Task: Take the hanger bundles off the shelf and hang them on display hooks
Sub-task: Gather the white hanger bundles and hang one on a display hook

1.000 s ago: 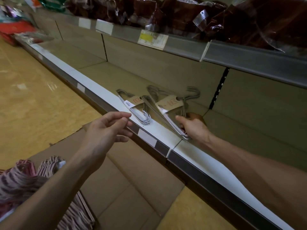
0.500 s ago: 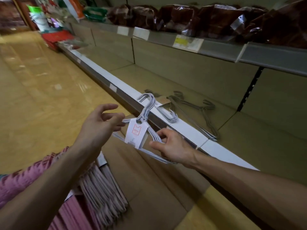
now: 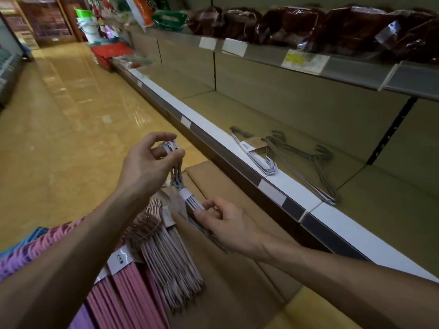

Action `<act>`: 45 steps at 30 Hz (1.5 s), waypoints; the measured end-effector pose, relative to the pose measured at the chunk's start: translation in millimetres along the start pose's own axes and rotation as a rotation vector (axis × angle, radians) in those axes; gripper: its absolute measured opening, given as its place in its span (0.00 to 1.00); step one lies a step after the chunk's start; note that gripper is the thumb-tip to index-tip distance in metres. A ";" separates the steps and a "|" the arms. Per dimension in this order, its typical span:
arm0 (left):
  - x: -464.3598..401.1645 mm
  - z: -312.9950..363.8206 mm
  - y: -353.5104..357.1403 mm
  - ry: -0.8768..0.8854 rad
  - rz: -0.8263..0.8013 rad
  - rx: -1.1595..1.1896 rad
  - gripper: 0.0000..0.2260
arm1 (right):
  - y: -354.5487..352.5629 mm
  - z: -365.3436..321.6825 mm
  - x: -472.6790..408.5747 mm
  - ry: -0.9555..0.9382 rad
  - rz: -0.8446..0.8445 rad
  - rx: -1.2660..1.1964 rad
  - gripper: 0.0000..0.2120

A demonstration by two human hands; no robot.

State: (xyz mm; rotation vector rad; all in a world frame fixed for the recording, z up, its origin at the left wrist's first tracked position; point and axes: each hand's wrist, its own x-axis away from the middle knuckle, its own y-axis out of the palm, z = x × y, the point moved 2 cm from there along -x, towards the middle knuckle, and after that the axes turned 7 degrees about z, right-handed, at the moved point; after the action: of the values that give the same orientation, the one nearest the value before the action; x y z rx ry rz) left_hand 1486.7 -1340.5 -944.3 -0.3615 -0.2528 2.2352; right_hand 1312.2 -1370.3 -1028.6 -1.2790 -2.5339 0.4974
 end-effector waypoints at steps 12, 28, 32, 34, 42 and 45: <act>-3.4 -25.6 -4.5 0.118 -0.163 -0.318 0.20 | 16.3 22.6 -29.8 0.208 -0.238 -0.047 0.18; -8.1 -98.3 -36.3 0.220 -0.410 -0.981 0.23 | 90.8 83.1 -62.4 0.274 -0.156 0.196 0.22; -10.0 -106.8 -43.2 0.169 -0.391 -0.912 0.21 | 98.8 87.4 -63.5 0.285 -0.173 0.169 0.25; -9.6 -109.8 -46.5 0.135 -0.381 -0.868 0.20 | 100.9 90.2 -64.6 0.287 -0.178 0.171 0.24; -6.2 -102.7 -46.7 0.177 -0.306 -0.846 0.18 | 87.6 79.9 -67.5 0.251 -0.230 0.247 0.22; -4.5 -90.4 -36.5 0.249 -0.266 -0.784 0.14 | 62.0 71.4 -68.4 0.229 -0.141 0.220 0.17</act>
State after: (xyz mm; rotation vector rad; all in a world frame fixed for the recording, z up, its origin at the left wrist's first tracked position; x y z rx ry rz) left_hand 1546.4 -1315.7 -1017.3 -0.9492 -0.9837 1.7279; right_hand 1369.7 -1404.7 -1124.2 -1.0087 -2.2873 0.5477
